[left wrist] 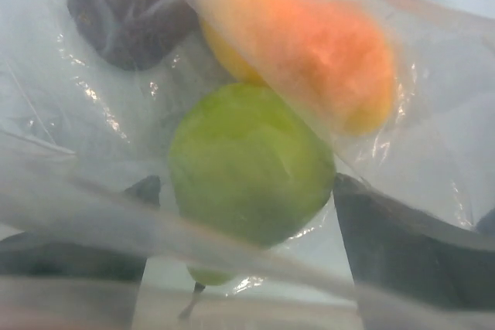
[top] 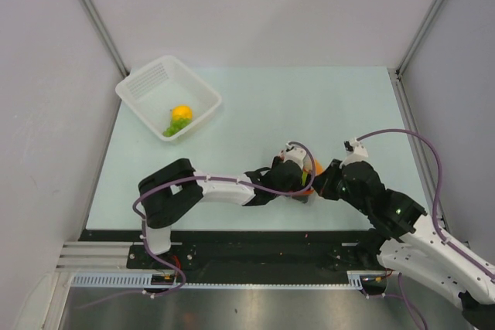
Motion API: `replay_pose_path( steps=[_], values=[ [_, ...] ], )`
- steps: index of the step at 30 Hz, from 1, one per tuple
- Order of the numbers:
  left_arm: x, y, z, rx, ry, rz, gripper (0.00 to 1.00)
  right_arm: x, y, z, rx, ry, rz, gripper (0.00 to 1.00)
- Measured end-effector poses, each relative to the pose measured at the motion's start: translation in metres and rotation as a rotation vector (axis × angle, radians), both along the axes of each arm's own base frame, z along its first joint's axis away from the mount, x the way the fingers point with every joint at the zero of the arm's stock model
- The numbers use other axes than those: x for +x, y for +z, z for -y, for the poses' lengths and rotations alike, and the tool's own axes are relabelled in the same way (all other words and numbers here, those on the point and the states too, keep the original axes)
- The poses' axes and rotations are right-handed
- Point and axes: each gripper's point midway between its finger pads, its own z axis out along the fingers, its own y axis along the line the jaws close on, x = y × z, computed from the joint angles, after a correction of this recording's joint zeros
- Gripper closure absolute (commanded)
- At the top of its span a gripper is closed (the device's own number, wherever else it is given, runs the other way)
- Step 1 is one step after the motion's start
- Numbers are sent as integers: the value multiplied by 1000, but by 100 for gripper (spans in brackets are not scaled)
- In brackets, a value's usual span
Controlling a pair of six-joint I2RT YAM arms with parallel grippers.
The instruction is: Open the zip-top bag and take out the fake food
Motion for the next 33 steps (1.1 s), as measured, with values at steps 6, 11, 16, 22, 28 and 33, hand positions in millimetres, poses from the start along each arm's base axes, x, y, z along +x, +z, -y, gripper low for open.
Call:
replay_pose_path(
  steps=[6, 11, 16, 22, 28, 33],
  values=[
    [2, -7, -3, 16, 28, -10, 46, -2, -4, 2, -10, 2, -11, 100],
    [6, -8, -6, 25, 44, -3, 66, -3, -3, 4, -11, -1, -6, 100],
    [1, 0, -11, 41, 19, -5, 77, -3, -6, 6, -31, 4, 0, 100],
    [-10, 42, -10, -20, -51, -4, 89, -3, -14, 7, -79, 36, 20, 100],
    [-25, 84, -5, -109, -131, -9, 100, -6, -22, 7, -110, 84, 34, 100],
    [-34, 97, -3, -142, -220, 22, 100, -5, -19, 11, -105, 65, 53, 100]
  ],
)
